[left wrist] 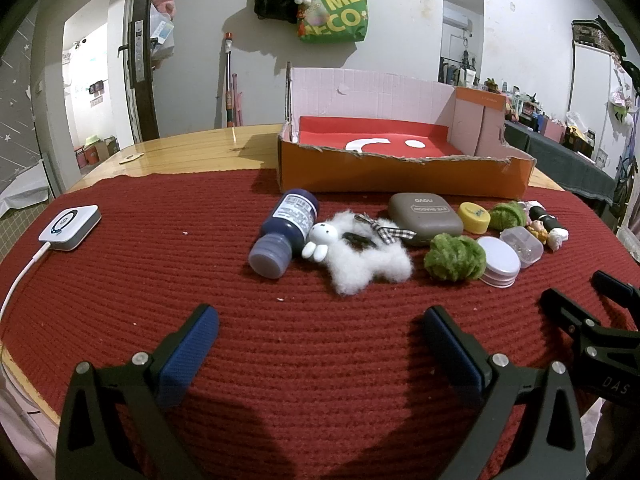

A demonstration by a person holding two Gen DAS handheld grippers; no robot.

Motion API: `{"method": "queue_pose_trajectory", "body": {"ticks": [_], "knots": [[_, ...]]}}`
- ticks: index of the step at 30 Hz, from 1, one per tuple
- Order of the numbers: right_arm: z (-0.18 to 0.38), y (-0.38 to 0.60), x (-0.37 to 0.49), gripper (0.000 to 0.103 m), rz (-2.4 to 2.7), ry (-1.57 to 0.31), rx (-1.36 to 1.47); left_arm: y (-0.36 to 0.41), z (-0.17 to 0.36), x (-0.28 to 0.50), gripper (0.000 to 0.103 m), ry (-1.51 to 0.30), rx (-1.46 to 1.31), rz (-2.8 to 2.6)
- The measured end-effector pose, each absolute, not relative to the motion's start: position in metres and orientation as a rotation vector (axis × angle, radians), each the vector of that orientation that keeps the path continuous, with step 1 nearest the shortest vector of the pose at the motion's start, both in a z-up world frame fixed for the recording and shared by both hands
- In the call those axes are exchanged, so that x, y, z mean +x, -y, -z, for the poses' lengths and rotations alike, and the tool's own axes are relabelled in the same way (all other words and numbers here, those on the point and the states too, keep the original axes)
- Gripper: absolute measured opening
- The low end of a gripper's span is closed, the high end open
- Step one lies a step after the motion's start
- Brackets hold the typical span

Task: Organize objects
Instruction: 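Reach the left tool to the navy bottle while the right tool reaches the black-and-white roll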

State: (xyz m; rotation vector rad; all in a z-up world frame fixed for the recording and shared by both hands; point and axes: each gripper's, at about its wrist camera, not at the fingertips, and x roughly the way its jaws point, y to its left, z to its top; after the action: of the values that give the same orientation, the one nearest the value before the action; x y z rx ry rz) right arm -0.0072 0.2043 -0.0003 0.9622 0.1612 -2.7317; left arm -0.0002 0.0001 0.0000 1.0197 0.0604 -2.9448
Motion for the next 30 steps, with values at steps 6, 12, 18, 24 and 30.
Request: {"method": "queue_pose_trajectory", "body": {"ticks": [6, 12, 18, 24, 30], "knots": [[0.001, -0.205, -0.007, 0.103, 2.726, -0.162, 0.960, 0.000, 0.000, 0.000, 0.103, -0.061, 1.022, 2.946], [-0.003, -0.203, -0.009, 0.103, 2.713, -0.170, 0.967, 0.001, -0.001, 0.000, 0.103, -0.056, 1.036, 2.947], [-0.011, -0.202, -0.012, 0.103, 2.670, -0.167, 0.971, 0.005, -0.007, -0.005, 0.103, -0.075, 1.068, 2.962], [-0.036, -0.205, -0.016, 0.103, 2.676, -0.190, 0.890, 0.023, -0.024, -0.009, 0.103, -0.110, 1.056, 2.992], [-0.056, -0.211, -0.037, 0.103, 2.653, -0.198, 0.844, 0.035, -0.036, -0.023, 0.103, -0.077, 1.068, 2.982]]}}
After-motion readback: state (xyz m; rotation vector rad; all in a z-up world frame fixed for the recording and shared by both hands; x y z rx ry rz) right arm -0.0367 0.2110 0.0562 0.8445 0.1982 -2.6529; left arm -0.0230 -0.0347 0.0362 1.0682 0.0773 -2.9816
